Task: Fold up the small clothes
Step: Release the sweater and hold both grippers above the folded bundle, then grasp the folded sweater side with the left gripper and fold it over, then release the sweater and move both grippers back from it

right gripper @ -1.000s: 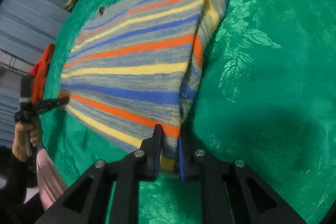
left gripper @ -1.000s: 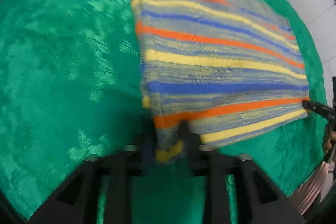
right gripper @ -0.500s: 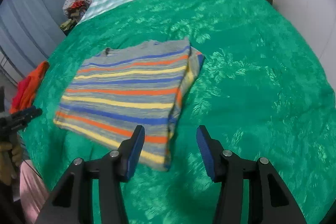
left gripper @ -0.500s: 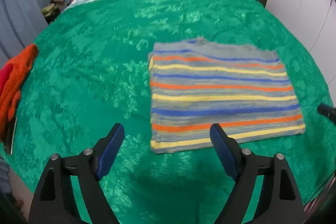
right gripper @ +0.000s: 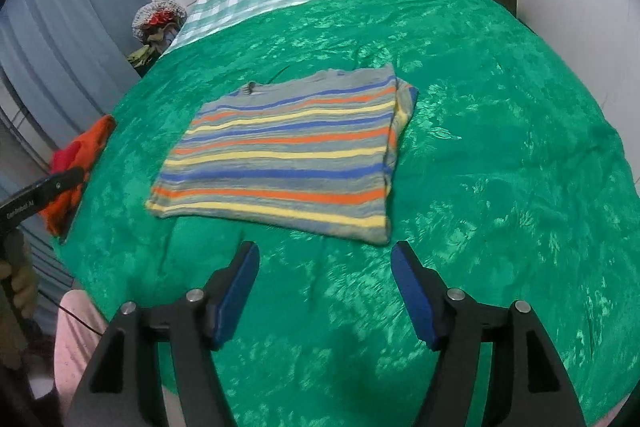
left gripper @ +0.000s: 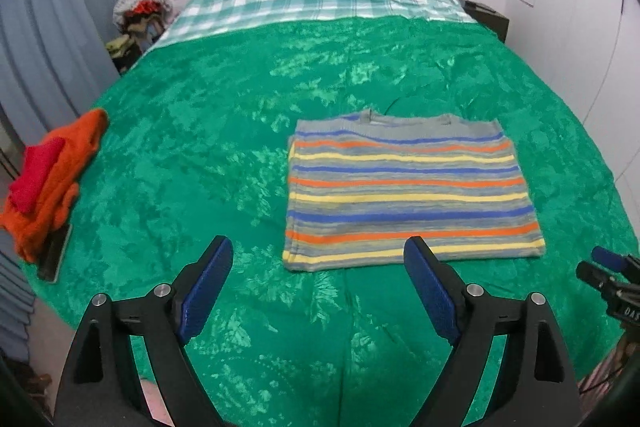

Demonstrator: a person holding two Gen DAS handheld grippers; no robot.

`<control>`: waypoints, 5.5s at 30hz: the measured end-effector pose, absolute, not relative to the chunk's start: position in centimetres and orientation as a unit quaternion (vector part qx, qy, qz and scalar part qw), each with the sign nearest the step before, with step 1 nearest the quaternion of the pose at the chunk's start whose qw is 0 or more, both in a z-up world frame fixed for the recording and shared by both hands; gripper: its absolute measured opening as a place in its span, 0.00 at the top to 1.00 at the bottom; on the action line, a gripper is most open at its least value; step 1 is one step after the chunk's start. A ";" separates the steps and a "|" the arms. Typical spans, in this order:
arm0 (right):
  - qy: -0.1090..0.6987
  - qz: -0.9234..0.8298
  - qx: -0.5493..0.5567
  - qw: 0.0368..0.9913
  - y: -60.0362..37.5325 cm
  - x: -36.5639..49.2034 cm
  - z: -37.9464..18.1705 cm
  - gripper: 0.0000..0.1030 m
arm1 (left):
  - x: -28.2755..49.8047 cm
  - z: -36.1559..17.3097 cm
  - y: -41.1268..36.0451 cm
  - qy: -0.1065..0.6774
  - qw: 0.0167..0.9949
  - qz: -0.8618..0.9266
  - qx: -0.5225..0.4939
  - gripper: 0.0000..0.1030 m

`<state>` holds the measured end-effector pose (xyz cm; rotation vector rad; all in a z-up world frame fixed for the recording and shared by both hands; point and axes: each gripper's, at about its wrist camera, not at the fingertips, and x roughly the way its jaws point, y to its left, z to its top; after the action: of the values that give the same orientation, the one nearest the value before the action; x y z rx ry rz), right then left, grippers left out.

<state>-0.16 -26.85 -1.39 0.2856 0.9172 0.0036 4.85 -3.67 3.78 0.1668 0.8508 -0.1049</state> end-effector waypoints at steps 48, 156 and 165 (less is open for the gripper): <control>0.426 0.010 0.137 0.894 -29.8 -0.3 -0.5 0.30 | 1.7 -3.1 -14.0 0.427 0.857 -0.229 0.177 0.08; 0.498 0.119 0.058 0.857 -15.9 7.9 -6.3 0.20 | 9.7 -5.3 5.9 0.488 0.872 -0.021 0.038 0.05; 0.493 0.103 0.082 0.860 -16.3 7.0 -5.7 0.20 | 8.4 -3.4 5.2 0.469 0.881 -0.020 0.059 0.05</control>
<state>6.95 -16.33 -5.71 0.1726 1.0343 0.2153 8.43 5.23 -3.44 0.1232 0.9767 -0.0423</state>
